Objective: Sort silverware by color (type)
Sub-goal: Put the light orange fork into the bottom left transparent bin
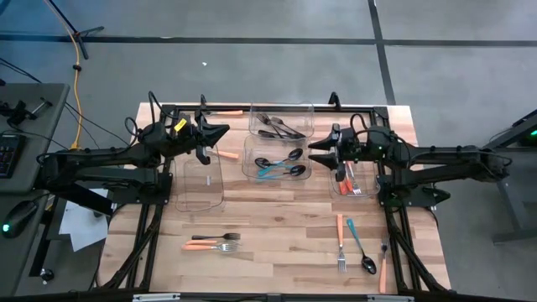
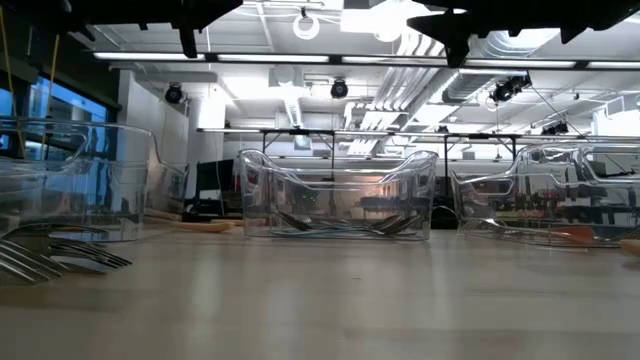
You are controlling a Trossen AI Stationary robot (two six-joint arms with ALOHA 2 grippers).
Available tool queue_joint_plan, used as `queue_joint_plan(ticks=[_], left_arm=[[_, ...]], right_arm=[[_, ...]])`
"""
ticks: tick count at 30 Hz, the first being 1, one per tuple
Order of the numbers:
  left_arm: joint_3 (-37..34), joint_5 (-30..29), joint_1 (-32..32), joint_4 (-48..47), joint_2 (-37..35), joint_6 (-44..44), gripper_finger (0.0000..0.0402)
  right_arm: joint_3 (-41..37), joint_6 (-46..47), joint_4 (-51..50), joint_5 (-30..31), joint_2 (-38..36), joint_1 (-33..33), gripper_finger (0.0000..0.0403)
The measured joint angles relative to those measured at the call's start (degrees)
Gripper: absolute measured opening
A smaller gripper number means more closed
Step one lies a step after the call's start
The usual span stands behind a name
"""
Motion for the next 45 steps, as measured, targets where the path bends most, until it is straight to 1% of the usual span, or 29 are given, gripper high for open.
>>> queue_joint_plan(ticks=[3, 4, 7, 10, 12, 15, 17, 19, 21, 24, 26, 29, 31, 33, 36, 40, 45], left_arm=[[0.00, 0.00, 0.00, 0.01, 0.00, 0.02, 0.0000], [0.00, 0.00, 0.00, 0.00, 0.00, 0.01, 0.0000], [0.00, 0.00, 0.01, 0.00, 0.00, -0.02, 0.0000], [0.00, 0.00, 0.00, 0.00, 0.00, -0.02, 0.0000], [0.00, 0.00, 0.01, 0.00, 0.00, -0.04, 0.0000], [0.00, 0.00, 0.02, 0.00, 0.00, -0.14, 0.0000], [0.01, 0.00, 0.02, 0.00, 0.00, -1.25, 0.0001], [0.01, 0.00, 0.02, 0.00, 0.00, -1.57, 0.0001], [0.00, 0.01, 0.01, 0.00, 0.00, -1.54, 0.0001], [0.00, 0.02, 0.02, -0.02, 0.00, -2.25, 0.0001], [0.01, 0.02, 0.02, -0.01, 0.00, -2.98, 0.0000], [0.00, 0.08, 0.02, -0.02, 0.00, -3.02, 0.0000], [0.00, 0.26, 0.02, -0.07, 0.02, -3.02, 0.0001], [0.00, 0.26, 0.02, -0.04, 0.00, -3.02, 0.0000], [0.01, 0.26, 0.03, -0.07, 0.02, -3.01, 0.0000], [0.02, 0.26, 0.04, -0.10, 0.02, -2.96, 0.0000], [0.00, 0.26, 0.04, -0.40, 0.02, -2.95, 0.0000]], right_arm=[[0.02, 2.12, 0.00, 0.00, 0.00, 0.00, 0.0169], [0.02, 5.34, -0.02, 0.00, 0.00, 0.00, 0.0169], [0.03, 19.27, -0.42, -0.48, 0.00, -0.04, 0.0167], [0.04, 31.74, -2.88, -4.77, 0.02, 0.49, 0.0162], [0.05, 37.28, -4.40, -7.86, 0.02, 2.55, 0.0157], [0.19, 42.46, -6.75, -8.31, 0.04, 8.03, 0.0149], [1.85, 45.32, -10.80, -8.09, 0.07, 12.73, 0.0144], [4.55, 48.47, -18.57, -6.76, 0.04, 17.57, 0.0139], [7.50, 53.59, -28.81, -4.16, 0.10, 22.69, 0.0135], [10.96, 63.86, -42.26, 0.12, 1.26, 29.94, 0.0133], [11.34, 71.13, -47.80, 2.70, 2.71, 34.31, 0.0133], [10.41, 85.51, -50.69, 7.20, 5.61, 39.42, 0.0133], [9.09, 95.21, -51.09, 7.67, 8.52, 41.61, 0.0133], [7.79, 101.67, -51.75, 7.17, 11.69, 43.26, 0.0133], [6.71, 106.72, -51.40, 5.68, 16.90, 44.65, 0.0133], [6.40, 108.26, -51.56, 1.12, 23.68, 45.09, 0.0132], [6.40, 110.70, -48.75, 0.46, 29.84, 44.85, 0.0132]])
